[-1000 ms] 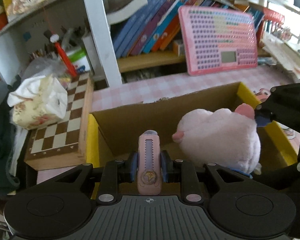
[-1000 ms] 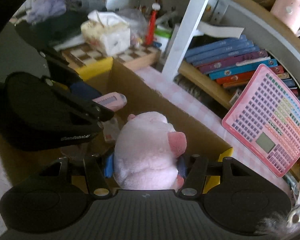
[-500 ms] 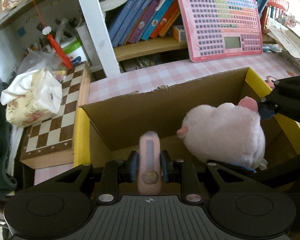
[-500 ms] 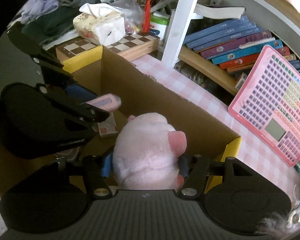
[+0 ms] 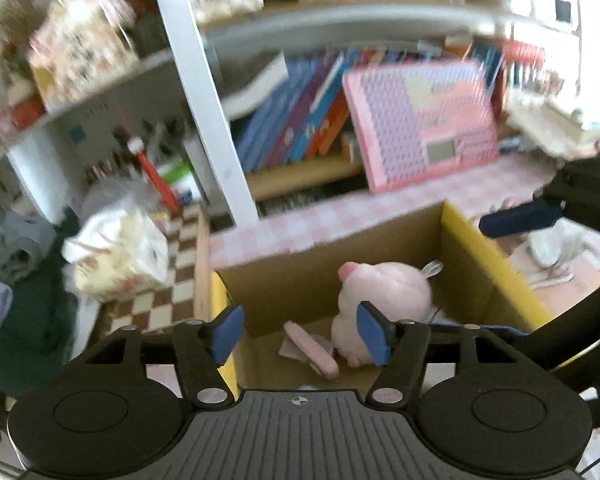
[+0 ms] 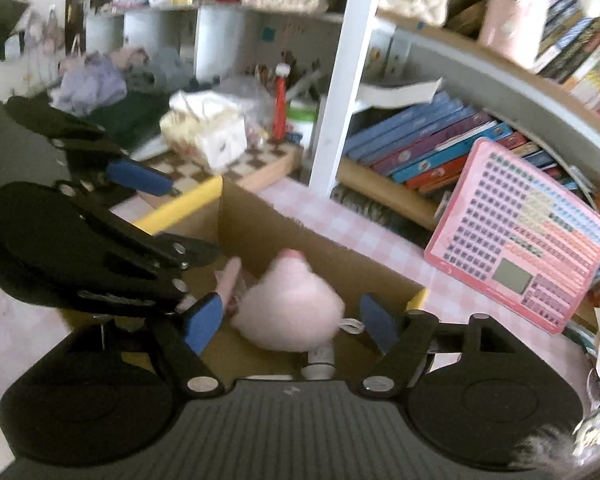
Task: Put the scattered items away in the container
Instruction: 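Withdraw both open grippers from the box toward the tape roll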
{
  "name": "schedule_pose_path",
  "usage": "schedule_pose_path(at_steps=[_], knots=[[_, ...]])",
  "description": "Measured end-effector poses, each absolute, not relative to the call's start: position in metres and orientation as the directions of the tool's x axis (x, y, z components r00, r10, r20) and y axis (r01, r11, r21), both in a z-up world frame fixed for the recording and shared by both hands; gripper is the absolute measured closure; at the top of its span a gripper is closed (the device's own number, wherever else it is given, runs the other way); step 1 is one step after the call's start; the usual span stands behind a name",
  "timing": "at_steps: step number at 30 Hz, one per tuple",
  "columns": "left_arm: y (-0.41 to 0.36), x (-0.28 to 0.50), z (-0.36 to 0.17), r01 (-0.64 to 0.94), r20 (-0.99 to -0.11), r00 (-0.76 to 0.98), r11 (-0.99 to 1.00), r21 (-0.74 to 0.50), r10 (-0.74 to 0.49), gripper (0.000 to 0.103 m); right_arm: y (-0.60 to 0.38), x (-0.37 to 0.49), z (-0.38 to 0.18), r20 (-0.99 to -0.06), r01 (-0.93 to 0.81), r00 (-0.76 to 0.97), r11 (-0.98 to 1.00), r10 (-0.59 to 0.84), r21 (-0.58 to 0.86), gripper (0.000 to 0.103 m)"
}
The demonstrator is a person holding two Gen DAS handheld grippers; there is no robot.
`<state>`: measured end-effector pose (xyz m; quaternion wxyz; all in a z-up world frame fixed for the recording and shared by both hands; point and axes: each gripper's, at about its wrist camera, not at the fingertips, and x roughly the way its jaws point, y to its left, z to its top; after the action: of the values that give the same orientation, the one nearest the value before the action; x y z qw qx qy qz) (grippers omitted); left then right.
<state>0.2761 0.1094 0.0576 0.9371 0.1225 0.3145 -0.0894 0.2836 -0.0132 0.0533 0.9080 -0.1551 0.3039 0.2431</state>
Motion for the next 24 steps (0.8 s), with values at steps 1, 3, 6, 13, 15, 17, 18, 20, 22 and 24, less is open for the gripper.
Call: schedule_pose_path(at_steps=[1,3,6,13,15,17,18,20,22,24], knots=[[0.111,0.264,0.065,0.244,-0.588,0.802,0.956,0.162,-0.104,0.034,-0.016,0.274,0.058,-0.614,-0.526,0.708,0.840,0.348,-0.131,0.026],[0.114,0.239,0.077,0.236,-0.543,0.831,0.961,0.145,-0.122,0.029,-0.022,0.252,0.067,-0.583,-0.507,0.731,0.854,0.354,-0.118,0.025],[0.119,0.206,0.085,0.200,-0.489,0.866,0.969,0.146,-0.105,0.024,-0.032,0.221,0.076,-0.544,-0.472,0.760,0.877,0.354,-0.089,0.024],[0.133,0.136,0.074,0.144,-0.476,0.875,0.986,0.084,-0.087,0.020,-0.053,0.149,0.068,-0.501,-0.363,0.813,0.931,0.296,-0.039,0.024],[0.136,0.117,0.066,0.138,-0.488,0.868,0.988,0.071,-0.086,0.020,-0.058,0.131,0.060,-0.507,-0.326,0.817,0.945,0.275,-0.013,0.025],[0.136,0.099,0.059,0.138,-0.501,0.861,0.989,0.059,-0.090,0.020,-0.063,0.113,0.052,-0.516,-0.291,0.818,0.957,0.254,0.009,0.025],[0.137,0.091,0.055,0.139,-0.510,0.855,0.989,0.053,-0.093,0.020,-0.065,0.104,0.049,-0.521,-0.277,0.818,0.961,0.243,0.014,0.025],[0.136,0.077,0.048,0.145,-0.526,0.844,0.989,0.042,-0.101,0.020,-0.068,0.088,0.042,-0.534,-0.241,0.818,0.970,0.216,0.023,0.025],[0.134,0.065,0.040,0.153,-0.541,0.835,0.987,0.045,-0.105,0.020,-0.071,0.074,0.036,-0.544,-0.214,0.816,0.976,0.196,0.030,0.025],[0.130,0.054,0.033,0.167,-0.552,0.827,0.984,0.064,-0.105,0.020,-0.073,0.060,0.032,-0.550,-0.187,0.817,0.982,0.172,0.029,0.025]])
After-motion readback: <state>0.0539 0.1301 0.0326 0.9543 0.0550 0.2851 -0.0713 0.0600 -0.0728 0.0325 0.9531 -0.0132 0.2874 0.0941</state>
